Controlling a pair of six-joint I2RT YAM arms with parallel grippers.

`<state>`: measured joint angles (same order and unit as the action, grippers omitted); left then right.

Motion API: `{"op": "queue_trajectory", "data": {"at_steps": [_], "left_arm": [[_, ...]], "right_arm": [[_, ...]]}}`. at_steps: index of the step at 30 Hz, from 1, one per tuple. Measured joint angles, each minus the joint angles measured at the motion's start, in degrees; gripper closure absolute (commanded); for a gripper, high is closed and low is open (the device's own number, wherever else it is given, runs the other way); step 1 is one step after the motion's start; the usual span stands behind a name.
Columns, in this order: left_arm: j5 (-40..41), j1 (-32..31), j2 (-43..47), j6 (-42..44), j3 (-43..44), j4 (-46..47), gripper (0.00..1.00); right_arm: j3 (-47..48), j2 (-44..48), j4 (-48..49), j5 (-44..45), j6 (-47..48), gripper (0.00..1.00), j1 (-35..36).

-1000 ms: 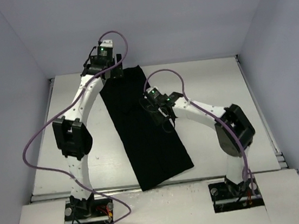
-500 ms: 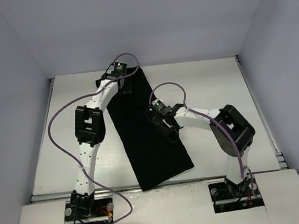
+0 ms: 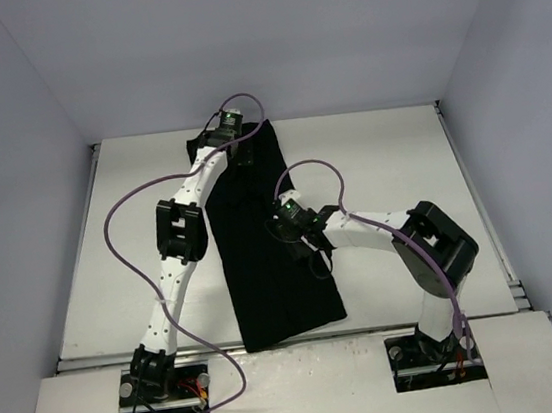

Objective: Fold and stack the t-shirts

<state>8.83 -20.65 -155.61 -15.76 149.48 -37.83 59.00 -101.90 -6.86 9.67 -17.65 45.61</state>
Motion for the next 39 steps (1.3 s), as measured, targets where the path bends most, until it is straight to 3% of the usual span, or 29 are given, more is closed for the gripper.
{"op": "queue_trajectory", "data": {"at_steps": [9, 14, 19, 25, 30, 33, 39], "left_arm": [[-4.15, -1.43, -2.38, 0.07, 3.21, 2.19, 0.20], [-4.26, -1.46, -0.13, 0.69, 0.18, 2.36, 0.19], [-2.19, -1.15, 13.13, 2.54, -13.13, 0.25, 0.19], [-1.17, -0.61, 39.21, 3.19, -30.02, 2.06, 0.19], [-1.50, -1.05, 58.99, 0.19, -49.40, 3.14, 0.19], [-1.46, -2.02, 61.55, -2.60, -56.81, 3.10, 0.19], [-1.68, -3.36, 55.45, -7.56, -68.59, 1.76, 0.20]], "right_arm": [[0.03, 0.02, 0.29, 0.01, -3.85, 0.56, 2.90], [1.87, 0.16, -2.79, -0.08, -3.15, 0.54, 2.02], [5.43, 3.77, -5.16, -0.03, -1.22, 0.53, -1.09], [8.95, 7.55, -5.55, 0.04, 0.15, 0.53, -6.82], [9.24, 6.75, -6.61, -0.46, -0.09, 0.53, -10.21], [10.52, 4.45, -7.11, -1.29, -0.09, 0.53, -10.64], [12.43, -0.40, -6.98, -2.67, -0.14, 0.53, -10.82]]}}
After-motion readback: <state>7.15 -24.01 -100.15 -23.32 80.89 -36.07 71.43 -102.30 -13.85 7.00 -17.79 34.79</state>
